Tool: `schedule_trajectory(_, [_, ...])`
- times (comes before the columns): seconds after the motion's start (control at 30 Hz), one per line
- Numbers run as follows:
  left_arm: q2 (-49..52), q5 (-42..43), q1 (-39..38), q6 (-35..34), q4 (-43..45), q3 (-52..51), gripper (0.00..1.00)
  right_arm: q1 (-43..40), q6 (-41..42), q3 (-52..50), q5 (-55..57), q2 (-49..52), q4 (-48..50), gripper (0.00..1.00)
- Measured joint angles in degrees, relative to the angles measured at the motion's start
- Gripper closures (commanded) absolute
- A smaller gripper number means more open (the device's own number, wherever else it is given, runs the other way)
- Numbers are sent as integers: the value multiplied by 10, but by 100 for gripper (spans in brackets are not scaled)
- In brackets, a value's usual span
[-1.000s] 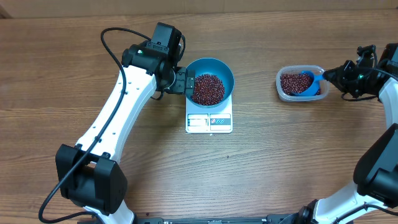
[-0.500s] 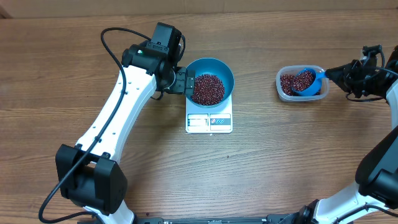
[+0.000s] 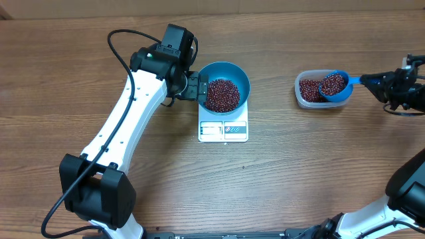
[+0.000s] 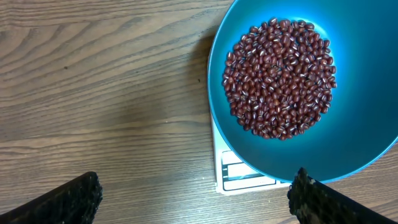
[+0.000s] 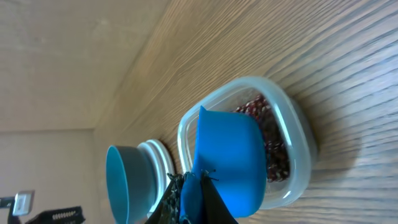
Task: Scoop item into bowl and weigh 150g on scale
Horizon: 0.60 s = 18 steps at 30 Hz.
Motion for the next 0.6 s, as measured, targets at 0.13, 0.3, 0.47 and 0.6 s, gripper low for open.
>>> schedule_trajectory(0.13, [0, 0, 0, 0, 13, 0, 0, 0, -12, 0, -6, 0, -2, 96])
schedule_trajectory(0.3, [0, 10, 0, 0, -17, 0, 0, 0, -33, 0, -13, 0, -7, 96])
schedule_trajectory(0.47, [0, 42, -1, 1, -111, 2, 1, 0, -39, 0, -13, 0, -6, 96])
schedule_trajectory(0.6, [0, 59, -16, 14, -147, 2, 0, 0, -41, 0, -13, 0, -7, 96])
